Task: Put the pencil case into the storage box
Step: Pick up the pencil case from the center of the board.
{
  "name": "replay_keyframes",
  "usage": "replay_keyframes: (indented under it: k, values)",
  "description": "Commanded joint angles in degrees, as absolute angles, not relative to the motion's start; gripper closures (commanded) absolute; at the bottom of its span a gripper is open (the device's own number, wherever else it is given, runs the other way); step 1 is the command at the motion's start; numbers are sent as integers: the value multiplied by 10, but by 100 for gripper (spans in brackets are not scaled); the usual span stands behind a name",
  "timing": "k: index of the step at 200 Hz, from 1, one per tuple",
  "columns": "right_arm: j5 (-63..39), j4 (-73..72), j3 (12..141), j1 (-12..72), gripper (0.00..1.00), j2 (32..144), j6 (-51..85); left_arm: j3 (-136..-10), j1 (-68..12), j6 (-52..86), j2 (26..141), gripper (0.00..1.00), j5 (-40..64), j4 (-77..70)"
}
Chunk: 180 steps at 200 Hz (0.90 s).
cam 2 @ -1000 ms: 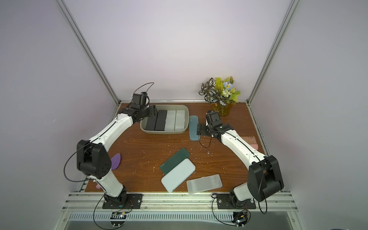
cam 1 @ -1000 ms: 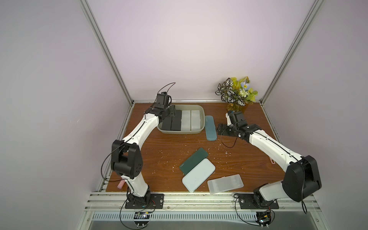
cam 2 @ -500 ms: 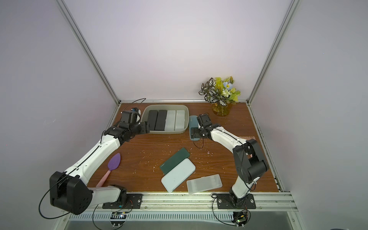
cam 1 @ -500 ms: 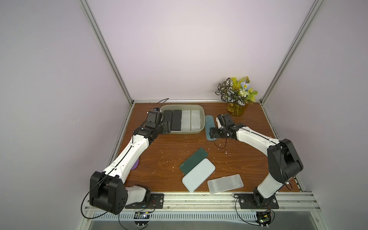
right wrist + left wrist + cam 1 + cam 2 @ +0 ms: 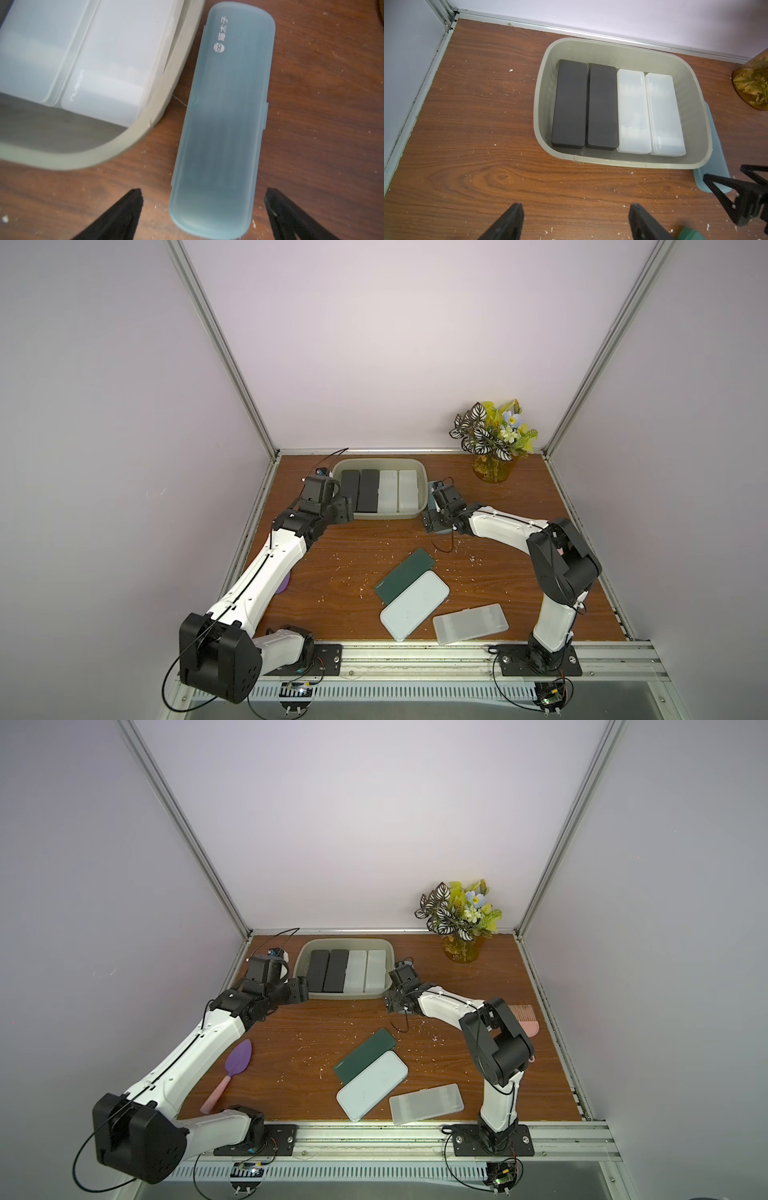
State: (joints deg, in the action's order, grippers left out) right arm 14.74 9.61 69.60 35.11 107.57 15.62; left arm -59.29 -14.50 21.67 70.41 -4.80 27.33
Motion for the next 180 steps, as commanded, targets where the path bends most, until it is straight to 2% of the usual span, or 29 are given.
replay_keyframes:
  k: [1,70,163,180]
  values:
    - [168,87,722,349,1,1092,158,-597,-138,217,700,19,-57,289]
    - [175,89,729,334,1,1125,187,-605,-136,212,707,19,-58,295]
    - [126,104,710,301,1,1152,187,-601,-136,216,714,19,-54,295]
    - [114,120,691,297,5,1140,184,-599,-135,216,712,19,-54,295]
